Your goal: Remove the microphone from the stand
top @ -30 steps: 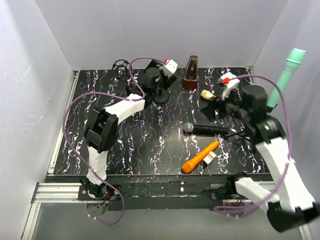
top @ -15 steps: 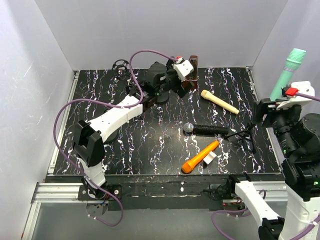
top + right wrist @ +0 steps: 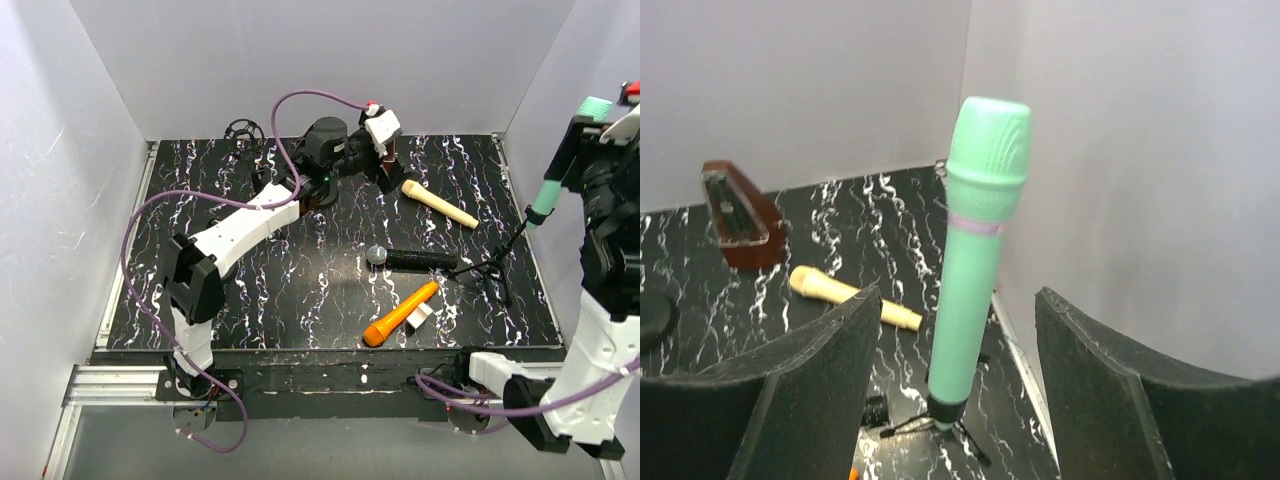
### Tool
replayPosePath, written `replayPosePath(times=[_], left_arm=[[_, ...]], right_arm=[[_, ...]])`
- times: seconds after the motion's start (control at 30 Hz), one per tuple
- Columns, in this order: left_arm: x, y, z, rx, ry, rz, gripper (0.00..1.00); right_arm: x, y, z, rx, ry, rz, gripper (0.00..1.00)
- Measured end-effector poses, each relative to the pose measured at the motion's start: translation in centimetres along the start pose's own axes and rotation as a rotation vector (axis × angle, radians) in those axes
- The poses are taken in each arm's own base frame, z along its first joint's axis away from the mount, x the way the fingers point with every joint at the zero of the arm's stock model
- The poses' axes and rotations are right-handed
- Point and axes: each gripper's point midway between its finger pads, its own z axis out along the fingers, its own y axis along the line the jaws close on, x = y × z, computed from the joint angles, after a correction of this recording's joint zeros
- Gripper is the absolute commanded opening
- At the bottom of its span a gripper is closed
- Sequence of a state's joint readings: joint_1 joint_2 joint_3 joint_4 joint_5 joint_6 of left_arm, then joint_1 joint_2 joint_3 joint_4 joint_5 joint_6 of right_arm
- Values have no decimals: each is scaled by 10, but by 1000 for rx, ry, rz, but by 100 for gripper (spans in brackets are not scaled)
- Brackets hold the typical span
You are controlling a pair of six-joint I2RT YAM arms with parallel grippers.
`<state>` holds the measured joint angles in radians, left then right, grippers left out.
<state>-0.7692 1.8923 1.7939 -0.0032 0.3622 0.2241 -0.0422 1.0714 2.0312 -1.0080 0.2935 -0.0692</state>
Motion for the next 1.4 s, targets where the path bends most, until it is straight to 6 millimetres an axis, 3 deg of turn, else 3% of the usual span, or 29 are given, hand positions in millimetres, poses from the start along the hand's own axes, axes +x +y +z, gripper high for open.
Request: replayPosePath(times=[0.07,0.17,0.3,0.43,0.5,0.7,0.9,1.17,1.4], left_arm=[[-11,-9,10,55,-58,-21,98],[-22,-31,32,148,-144,-61,98],[-6,-76,58,265,-166,-111,98],[7,-115,64,348,-155,-138,98],[7,-124,64,370,-164,-139,98],[-3,-124,63,381,-204,-149,98],[-15,-131,66,389,-231,-151,98],[-16,-139,68,398,-228,-156,98],[-15,-138,68,398,-224,-163,98]], right_arm=[[-14,-6,7,26,-16,13,70],[-6,-15,10,60,31,22,72],[19,-20,13,73,138,46,72],[39,-18,25,62,204,74,72],[46,-17,34,57,231,85,72],[68,-16,71,49,273,93,67],[66,-12,87,24,249,96,39],[64,-10,90,12,199,94,1],[52,-11,94,11,145,93,1]])
